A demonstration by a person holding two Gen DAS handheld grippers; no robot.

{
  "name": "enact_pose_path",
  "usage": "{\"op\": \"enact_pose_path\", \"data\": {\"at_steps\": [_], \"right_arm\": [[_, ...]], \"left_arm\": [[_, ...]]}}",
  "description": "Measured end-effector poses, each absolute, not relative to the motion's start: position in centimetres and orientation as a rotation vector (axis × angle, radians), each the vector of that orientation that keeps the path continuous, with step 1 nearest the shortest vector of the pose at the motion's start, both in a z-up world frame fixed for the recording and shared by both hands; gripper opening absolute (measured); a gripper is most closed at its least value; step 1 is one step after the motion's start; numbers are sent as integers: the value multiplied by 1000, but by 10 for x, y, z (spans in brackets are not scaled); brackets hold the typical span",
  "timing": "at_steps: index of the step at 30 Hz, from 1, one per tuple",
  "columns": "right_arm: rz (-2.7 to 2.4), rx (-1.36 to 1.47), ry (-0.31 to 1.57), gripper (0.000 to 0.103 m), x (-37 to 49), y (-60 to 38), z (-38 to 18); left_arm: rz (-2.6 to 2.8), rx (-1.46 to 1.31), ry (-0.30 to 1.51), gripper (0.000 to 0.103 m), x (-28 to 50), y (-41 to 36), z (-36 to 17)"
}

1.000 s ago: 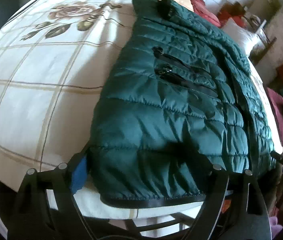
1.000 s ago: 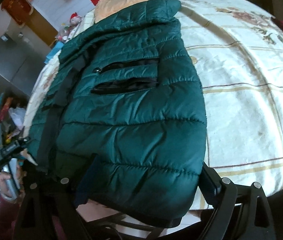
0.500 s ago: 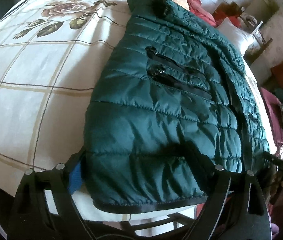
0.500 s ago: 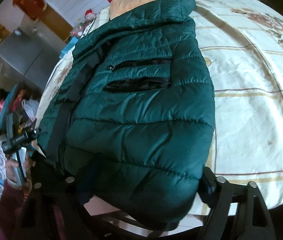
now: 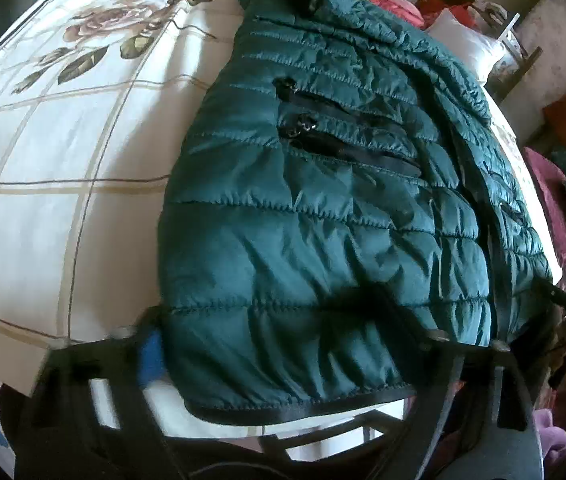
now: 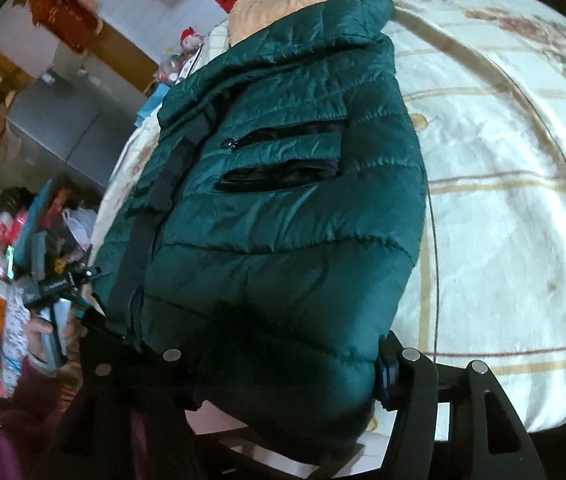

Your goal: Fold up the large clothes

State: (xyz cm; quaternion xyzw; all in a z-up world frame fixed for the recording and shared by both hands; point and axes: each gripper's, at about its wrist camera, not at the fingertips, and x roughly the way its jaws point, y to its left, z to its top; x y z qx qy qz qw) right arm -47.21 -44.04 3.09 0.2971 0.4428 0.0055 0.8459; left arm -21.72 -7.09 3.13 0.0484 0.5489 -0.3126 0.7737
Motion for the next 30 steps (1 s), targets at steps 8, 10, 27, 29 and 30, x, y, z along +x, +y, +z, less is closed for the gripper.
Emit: {"op": "enact_pose_path", "data": {"at_steps": [8, 10, 27, 29, 30], "right_arm": [[11, 607, 847, 18, -469, -445, 52], [19, 597, 817, 18, -467, -446, 65], [-18, 543, 603, 17, -431, -477, 139], [-34, 541, 588, 17, -425, -484, 145], [-43, 534, 582, 17, -421, -487, 148]], "left_arm": [[-675, 46, 1129, 17, -216, -58, 51], [-682, 49, 1090, 14, -218, -60, 61], [-666, -85, 882, 14, -174, -82, 137], [-659, -94, 864, 14, -165, -89, 145], [-654, -99, 856, 14, -161, -92, 148]]}}
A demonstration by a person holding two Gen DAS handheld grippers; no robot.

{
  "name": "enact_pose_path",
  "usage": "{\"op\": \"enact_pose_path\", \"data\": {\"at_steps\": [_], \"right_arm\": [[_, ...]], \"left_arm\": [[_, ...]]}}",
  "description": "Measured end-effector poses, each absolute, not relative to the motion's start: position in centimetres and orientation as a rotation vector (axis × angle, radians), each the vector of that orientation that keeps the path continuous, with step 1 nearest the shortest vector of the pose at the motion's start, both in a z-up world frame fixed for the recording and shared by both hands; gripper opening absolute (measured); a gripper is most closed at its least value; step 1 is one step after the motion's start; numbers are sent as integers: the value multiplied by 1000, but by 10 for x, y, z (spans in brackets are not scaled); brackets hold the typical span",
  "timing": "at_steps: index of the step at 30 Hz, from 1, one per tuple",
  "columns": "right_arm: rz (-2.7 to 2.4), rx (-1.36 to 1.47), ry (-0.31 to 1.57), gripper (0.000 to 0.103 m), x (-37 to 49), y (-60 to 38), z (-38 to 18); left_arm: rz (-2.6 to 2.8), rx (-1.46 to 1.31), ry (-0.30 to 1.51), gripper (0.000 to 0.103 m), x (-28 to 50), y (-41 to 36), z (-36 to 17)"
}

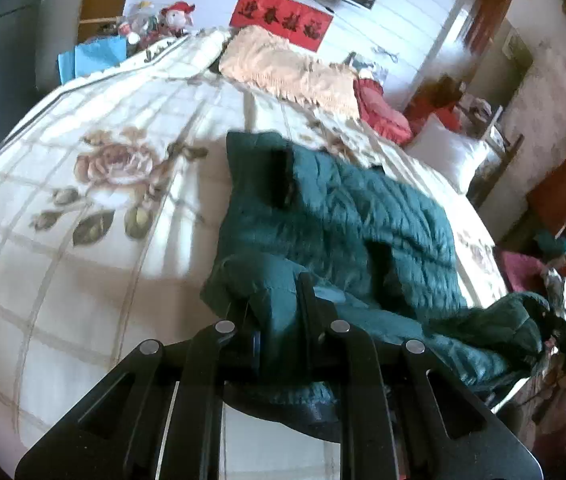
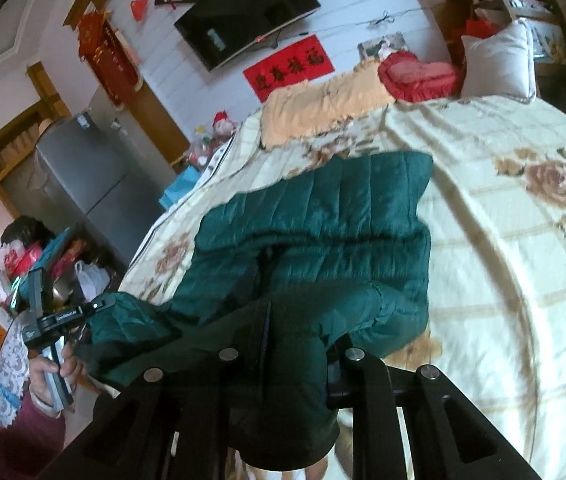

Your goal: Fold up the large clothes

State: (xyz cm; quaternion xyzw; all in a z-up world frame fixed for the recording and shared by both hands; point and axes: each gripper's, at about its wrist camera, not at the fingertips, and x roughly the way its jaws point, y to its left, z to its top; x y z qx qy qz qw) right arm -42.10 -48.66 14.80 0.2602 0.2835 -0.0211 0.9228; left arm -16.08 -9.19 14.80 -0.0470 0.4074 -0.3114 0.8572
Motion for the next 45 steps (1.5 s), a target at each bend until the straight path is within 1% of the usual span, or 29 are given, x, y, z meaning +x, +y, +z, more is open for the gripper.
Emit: {"op": "enact_pose_path", "data": {"at_steps": [10, 24, 37, 45], "right_arm": [[-127, 504, 576, 17, -368, -519, 166], [-245, 493, 642, 17, -279, -574, 164], [-293, 489, 679, 17, -224, -603, 152], [-324, 534, 714, 17, -192, -620, 125]], "left_arm": [[-590, -104, 794, 14, -106, -142, 171], [-497, -84, 768, 14, -41, -193, 175], [-451, -92, 797, 14, 8, -220, 154], [-412, -81, 845, 14, 35, -234, 127]]}}
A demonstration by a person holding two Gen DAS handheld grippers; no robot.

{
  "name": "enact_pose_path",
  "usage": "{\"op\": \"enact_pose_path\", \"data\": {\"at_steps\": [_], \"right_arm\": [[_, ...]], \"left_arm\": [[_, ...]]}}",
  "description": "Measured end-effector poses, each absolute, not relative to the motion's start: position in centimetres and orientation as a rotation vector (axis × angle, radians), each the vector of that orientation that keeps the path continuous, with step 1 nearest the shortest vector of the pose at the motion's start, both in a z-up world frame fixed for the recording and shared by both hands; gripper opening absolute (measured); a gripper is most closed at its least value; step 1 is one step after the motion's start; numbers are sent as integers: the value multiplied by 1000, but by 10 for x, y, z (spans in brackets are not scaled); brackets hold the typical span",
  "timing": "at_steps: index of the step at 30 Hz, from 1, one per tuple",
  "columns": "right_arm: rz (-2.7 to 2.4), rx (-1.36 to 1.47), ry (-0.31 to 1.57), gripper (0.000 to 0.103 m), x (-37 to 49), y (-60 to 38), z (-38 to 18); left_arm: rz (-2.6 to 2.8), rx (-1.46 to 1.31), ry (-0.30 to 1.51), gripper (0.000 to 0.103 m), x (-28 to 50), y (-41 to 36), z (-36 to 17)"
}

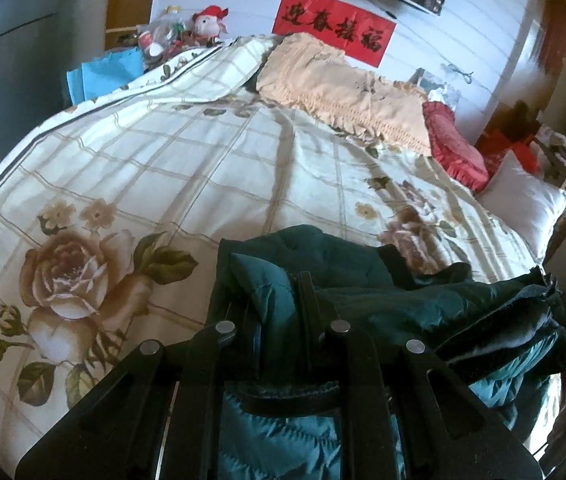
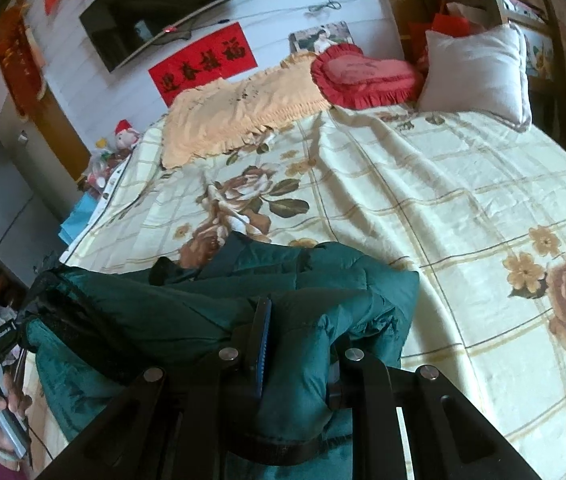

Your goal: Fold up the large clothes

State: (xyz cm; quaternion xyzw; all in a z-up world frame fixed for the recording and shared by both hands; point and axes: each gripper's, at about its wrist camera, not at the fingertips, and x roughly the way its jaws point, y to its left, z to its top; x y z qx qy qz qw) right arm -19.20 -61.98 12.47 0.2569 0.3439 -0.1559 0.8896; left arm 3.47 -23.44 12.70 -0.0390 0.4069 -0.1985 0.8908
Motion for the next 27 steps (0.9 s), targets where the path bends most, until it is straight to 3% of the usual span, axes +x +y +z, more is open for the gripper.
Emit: {"op": "enact_pose_path", "data": {"at_steps": [8, 14, 20, 24, 27], "right_arm": [[-352, 553, 724, 17, -173, -625, 99], [-301, 618, 692, 31, -176, -633, 104], [-268, 631, 632, 34, -185, -633, 126], [-253, 663, 598, 38, -187, -633, 134], [-241, 712, 584, 43, -189, -633, 136]], "left_arm": [[-394, -69, 864, 15, 47, -244, 109], [-461, -205, 914, 20, 58, -229, 107], [-535, -272, 920, 27, 62, -214, 130], [-546, -269, 874, 39, 55, -210, 143], [-518, -286, 814, 66, 51, -200, 151]]}}
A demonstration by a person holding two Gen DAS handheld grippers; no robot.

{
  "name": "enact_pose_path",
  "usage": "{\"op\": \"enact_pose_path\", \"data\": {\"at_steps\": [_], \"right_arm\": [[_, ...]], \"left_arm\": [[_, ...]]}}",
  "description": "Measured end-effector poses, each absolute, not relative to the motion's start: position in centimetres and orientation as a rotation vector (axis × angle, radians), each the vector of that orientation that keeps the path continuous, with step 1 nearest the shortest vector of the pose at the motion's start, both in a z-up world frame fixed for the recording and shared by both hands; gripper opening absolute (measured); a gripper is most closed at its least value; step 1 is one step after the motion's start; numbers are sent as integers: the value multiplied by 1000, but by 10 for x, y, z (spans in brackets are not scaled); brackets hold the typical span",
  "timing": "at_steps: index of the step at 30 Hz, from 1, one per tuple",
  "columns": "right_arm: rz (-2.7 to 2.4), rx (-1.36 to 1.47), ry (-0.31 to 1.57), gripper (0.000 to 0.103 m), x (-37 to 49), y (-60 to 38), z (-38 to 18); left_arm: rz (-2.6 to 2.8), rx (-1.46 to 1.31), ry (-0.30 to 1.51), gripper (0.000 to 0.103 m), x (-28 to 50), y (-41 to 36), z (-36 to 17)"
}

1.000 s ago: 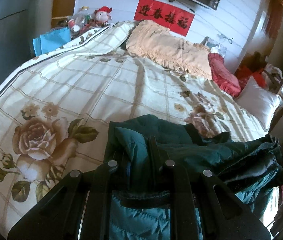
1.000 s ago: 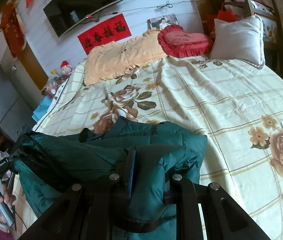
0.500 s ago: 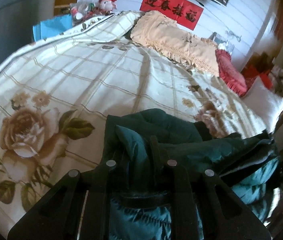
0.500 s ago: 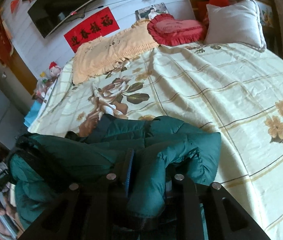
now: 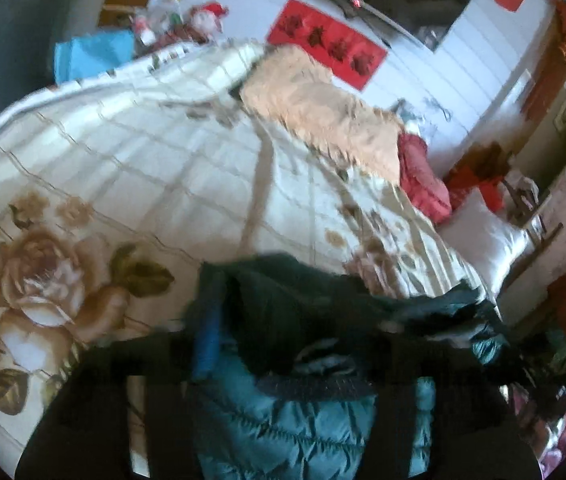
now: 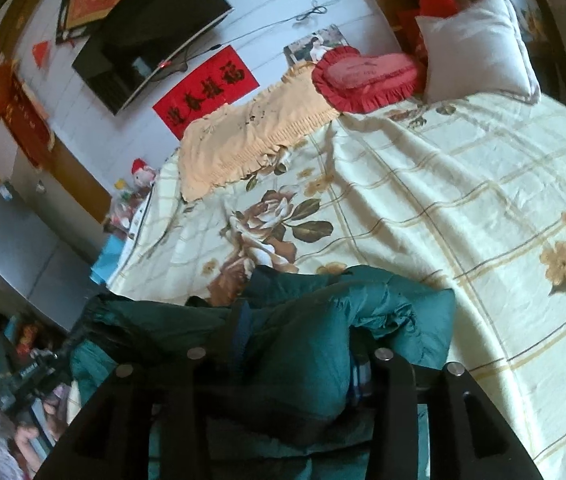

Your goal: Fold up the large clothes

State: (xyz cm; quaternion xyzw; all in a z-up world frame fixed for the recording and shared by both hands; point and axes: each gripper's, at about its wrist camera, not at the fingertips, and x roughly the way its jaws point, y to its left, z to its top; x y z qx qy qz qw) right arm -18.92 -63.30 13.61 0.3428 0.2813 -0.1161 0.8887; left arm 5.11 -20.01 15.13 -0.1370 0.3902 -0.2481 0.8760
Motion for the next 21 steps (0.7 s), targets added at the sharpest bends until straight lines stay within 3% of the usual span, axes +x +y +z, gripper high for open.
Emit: {"op": "enact_pose_path", "data": {"at_steps": [1, 5, 10, 21], "right_arm": [[-235, 716, 575, 44, -190, -633, 137], [-258, 708, 521, 64, -202, -628, 147], [-267, 608, 469, 65, -205, -605, 164], [-212, 244, 785, 64, -103, -518, 108]], "left_arm": [[-510, -305, 781, 71, 49, -195, 156], [-523, -306, 764, 71, 42, -189, 162], [-541, -186, 717, 71, 13, -207, 157], [-388, 59, 879, 75, 27, -277, 88]]}}
